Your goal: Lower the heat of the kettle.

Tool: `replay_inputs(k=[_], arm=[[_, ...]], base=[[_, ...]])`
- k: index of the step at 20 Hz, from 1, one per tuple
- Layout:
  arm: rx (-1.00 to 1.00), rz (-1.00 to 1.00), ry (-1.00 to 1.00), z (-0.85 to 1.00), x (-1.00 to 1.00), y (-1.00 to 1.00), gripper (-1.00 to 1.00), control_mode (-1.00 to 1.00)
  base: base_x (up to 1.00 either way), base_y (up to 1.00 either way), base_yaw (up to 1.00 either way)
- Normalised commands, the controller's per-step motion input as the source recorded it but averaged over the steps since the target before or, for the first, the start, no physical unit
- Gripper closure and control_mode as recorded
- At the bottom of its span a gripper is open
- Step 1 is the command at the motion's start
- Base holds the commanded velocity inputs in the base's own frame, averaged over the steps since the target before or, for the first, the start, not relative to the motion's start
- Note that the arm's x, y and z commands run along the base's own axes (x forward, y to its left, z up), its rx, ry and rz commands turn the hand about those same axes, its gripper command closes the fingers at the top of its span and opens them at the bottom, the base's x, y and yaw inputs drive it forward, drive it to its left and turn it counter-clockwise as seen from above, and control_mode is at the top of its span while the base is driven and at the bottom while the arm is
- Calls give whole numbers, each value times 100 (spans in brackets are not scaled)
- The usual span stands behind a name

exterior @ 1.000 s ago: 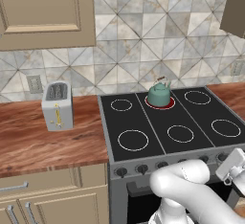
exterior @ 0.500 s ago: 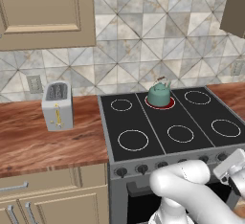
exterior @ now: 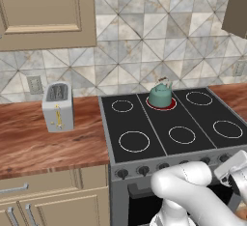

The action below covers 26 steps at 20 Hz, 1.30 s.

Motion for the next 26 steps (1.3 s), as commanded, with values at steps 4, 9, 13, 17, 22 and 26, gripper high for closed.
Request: replay_inputs(k=[4, 9, 13, 17, 22, 26], arm=[[30, -12, -4, 11, 0, -40, 100, -100], [35, -15, -3, 6, -4, -41, 100, -100], [41, -15, -5, 1, -17, -45, 100, -100], [42, -12, -5, 0, -23, -49, 100, -100], [43, -11, -3, 0, -14, -40, 100, -100], [45, -9, -3, 0, -13, -41, 100, -100]], base=[[0, 0, 0], [0, 0, 0], [0, 0, 0], [0, 0, 0], [0, 0, 0], [0, 0, 0]])
